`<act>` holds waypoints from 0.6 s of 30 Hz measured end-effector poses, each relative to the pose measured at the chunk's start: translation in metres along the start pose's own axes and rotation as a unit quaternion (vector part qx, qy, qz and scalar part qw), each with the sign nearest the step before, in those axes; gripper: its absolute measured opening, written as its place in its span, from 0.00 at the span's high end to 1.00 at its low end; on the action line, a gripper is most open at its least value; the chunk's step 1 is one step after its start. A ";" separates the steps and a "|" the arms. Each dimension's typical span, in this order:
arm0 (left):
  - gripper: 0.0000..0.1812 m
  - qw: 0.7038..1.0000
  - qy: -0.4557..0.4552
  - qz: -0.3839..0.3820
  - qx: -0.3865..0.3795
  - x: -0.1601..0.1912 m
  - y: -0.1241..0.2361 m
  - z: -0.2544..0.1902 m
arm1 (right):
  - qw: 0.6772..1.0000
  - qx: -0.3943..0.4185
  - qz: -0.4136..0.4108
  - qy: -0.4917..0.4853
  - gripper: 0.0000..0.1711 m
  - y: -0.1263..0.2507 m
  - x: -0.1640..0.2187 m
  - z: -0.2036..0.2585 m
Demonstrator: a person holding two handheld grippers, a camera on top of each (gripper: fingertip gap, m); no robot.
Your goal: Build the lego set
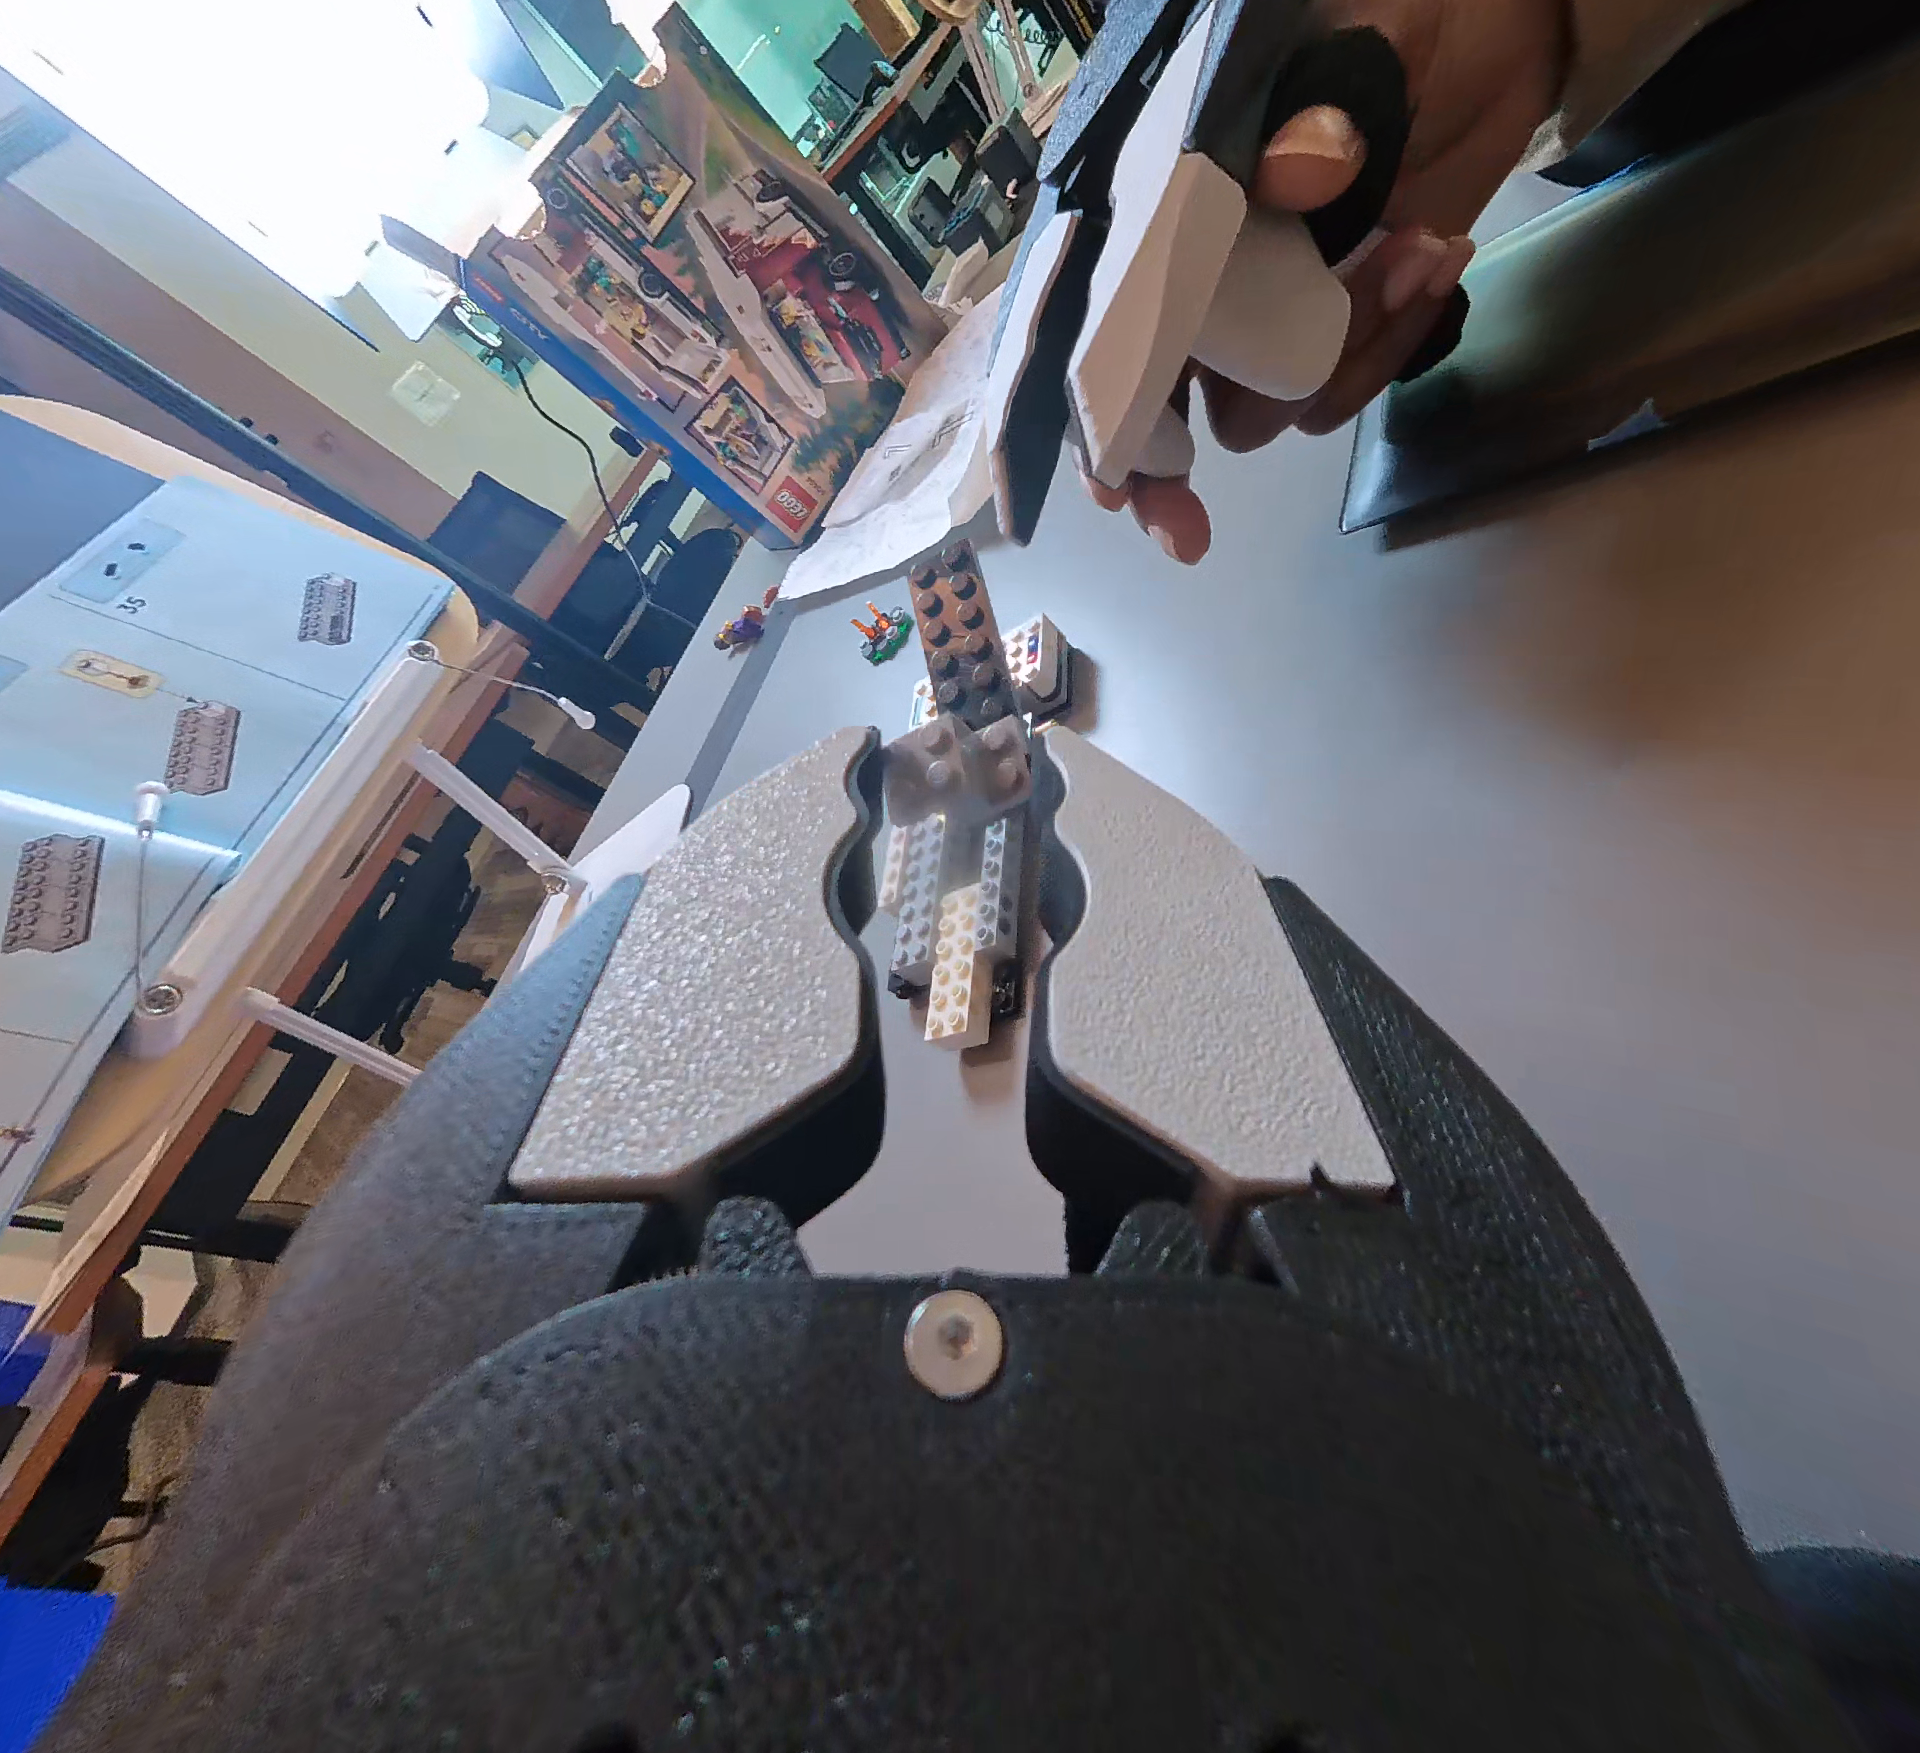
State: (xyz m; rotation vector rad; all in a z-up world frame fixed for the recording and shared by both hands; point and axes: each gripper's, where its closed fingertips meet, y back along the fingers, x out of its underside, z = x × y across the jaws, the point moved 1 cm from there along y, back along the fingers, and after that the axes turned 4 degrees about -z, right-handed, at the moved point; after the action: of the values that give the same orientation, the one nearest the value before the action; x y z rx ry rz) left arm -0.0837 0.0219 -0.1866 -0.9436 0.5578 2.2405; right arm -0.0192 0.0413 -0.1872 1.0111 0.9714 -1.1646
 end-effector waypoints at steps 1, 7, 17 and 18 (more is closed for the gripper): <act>0.85 1.000 -0.003 -0.002 -0.002 -0.001 0.000 0.000 | 1.000 0.006 -0.002 0.001 0.83 -0.001 0.000 -0.001; 0.85 0.997 -0.071 -0.004 -0.008 -0.007 0.001 -0.006 | 0.998 -0.015 -0.014 -0.062 0.82 -0.009 -0.002 0.000; 0.77 0.996 -0.093 0.002 0.001 -0.007 -0.002 -0.015 | 0.988 -0.035 -0.034 -0.147 0.97 -0.017 -0.003 0.002; 0.73 0.999 -0.046 -0.006 0.009 -0.008 -0.003 -0.013 | 0.989 -0.038 -0.047 -0.135 0.97 -0.016 -0.006 0.003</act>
State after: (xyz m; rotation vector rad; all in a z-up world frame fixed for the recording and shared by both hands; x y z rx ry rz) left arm -0.0715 0.0130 -0.1895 -0.8276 0.5297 2.2523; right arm -0.0355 0.0384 -0.1820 0.7299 0.8467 -1.2948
